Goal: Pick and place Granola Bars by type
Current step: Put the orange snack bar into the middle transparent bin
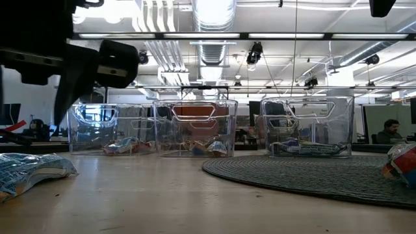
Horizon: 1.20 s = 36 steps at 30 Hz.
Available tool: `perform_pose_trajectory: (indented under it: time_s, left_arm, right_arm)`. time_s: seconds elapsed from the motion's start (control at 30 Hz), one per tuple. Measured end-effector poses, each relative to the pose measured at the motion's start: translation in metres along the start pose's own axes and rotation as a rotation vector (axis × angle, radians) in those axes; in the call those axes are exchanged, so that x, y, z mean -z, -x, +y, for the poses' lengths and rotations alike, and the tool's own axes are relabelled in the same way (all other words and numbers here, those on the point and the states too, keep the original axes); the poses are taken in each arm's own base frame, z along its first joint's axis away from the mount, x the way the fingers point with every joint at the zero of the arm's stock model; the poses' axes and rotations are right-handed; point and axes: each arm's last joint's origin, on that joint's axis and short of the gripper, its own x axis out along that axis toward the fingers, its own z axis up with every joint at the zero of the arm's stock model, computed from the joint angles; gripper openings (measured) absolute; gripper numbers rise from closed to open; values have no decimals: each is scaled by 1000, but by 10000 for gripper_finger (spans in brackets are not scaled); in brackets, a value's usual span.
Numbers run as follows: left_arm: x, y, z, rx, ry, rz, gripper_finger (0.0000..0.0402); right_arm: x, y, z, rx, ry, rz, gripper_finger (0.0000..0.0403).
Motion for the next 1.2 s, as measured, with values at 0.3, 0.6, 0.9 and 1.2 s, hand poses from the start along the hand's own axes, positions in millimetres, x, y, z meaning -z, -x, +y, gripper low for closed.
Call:
perform_pose_trajectory:
  time_s: [0.3,0.6,0.9,1.2]
  left_arm:
    - [-3,-11,11,-32,22,59,140]
    - [-7,-11,10,-96,115,63,140]
    - [-4,-9,0,-48,61,123,140]
    - [-6,-7,-1,-100,58,128,141]
  right_arm:
    - [0,0,0,-2,-28,-6,353]
    - [-1,0,0,-1,-40,-7,354]
    - [-1,-1,0,2,-42,-10,354]
    - [-1,-1,0,16,-83,-36,354]
